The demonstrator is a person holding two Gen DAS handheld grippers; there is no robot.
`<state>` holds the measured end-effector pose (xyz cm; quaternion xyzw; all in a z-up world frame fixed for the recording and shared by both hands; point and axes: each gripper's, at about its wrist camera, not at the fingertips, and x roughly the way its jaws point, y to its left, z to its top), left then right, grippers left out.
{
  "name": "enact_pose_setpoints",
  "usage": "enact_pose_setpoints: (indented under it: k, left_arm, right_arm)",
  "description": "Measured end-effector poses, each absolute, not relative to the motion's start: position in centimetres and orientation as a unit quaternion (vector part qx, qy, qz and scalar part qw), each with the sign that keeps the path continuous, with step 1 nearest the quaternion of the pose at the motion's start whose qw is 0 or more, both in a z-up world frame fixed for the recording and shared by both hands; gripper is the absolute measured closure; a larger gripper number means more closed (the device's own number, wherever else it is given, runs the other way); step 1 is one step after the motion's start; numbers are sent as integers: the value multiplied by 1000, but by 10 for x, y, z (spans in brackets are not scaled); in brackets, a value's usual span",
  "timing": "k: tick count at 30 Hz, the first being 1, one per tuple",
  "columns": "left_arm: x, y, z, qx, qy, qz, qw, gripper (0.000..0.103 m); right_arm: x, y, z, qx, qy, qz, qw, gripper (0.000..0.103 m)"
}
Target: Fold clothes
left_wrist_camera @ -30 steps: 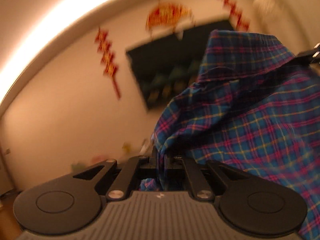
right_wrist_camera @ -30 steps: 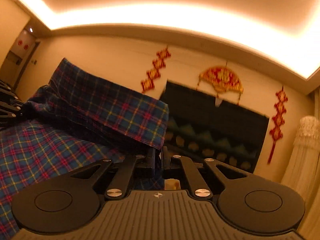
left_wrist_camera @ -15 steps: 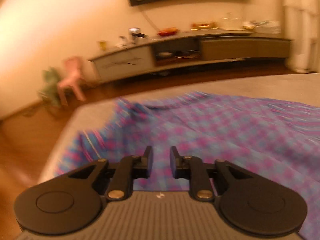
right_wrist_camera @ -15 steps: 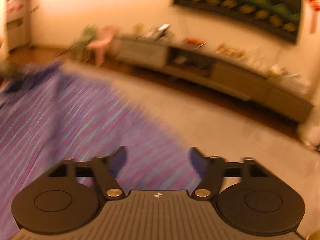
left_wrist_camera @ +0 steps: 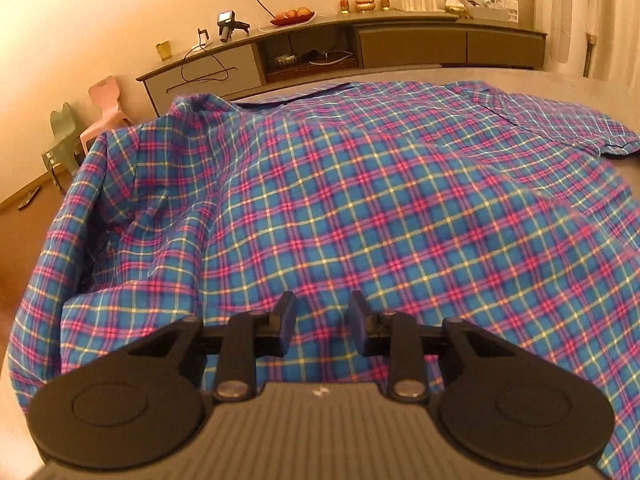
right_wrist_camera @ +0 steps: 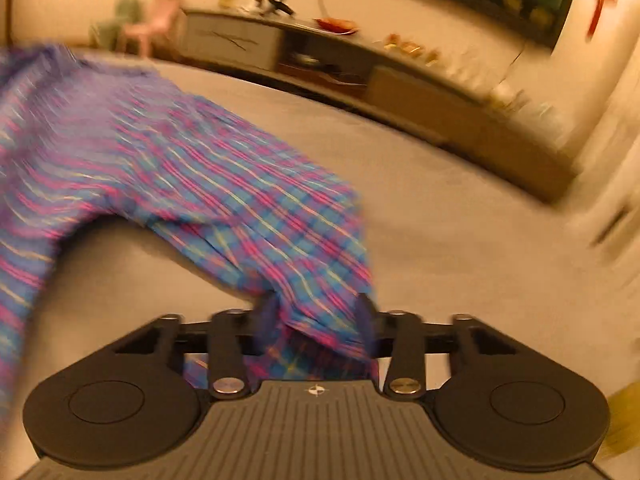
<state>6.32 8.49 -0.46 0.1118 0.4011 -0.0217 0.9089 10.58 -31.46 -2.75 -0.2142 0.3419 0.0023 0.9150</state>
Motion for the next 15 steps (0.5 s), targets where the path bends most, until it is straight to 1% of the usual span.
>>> enact_pose_setpoints:
  k: [3,4,5,6,7,8,9,10,12,15]
  left_arm:
    - [67,79,-4,117,399,-27,909,74]
    - [68,76,-4,119,398,-29,909,74]
    - [70,74,-4,121,397,-31,909,74]
    - [72,71,-4,129,396,-32,909,74]
    - [74,69,-4,135,395,-33,908,74]
    - [76,70,-4,137,394,-34,908,74]
    - [78,71,-4,139,394,-35,908,74]
    - [79,72,-4,140,394,-36,908,74]
    - [80,76,-4,137,397,-38,907,73]
    - [77,81,-2,138,401,-37,905,71]
  right_arm:
    - [107,-315,-27,-358,272,-95,888,74]
    - [107,-317,-24,-385,246,-120,881,73]
    - [106,-321,-17,-375,236,-126,887,73]
    - [105,-326,-9,-347,237,-123,899,68]
    - [103,-332,-2,-318,238,-120,910,57]
    - [104,-337,1,-294,245,-115,917,51]
    - [107,-341,-1,-274,259,-109,920,39]
    - [109,-345,-4,-254,272,-104,922,29]
    - [115,-354,-9,-214,298,-92,926,26]
    - [122,-366,-16,-153,335,-73,927,24]
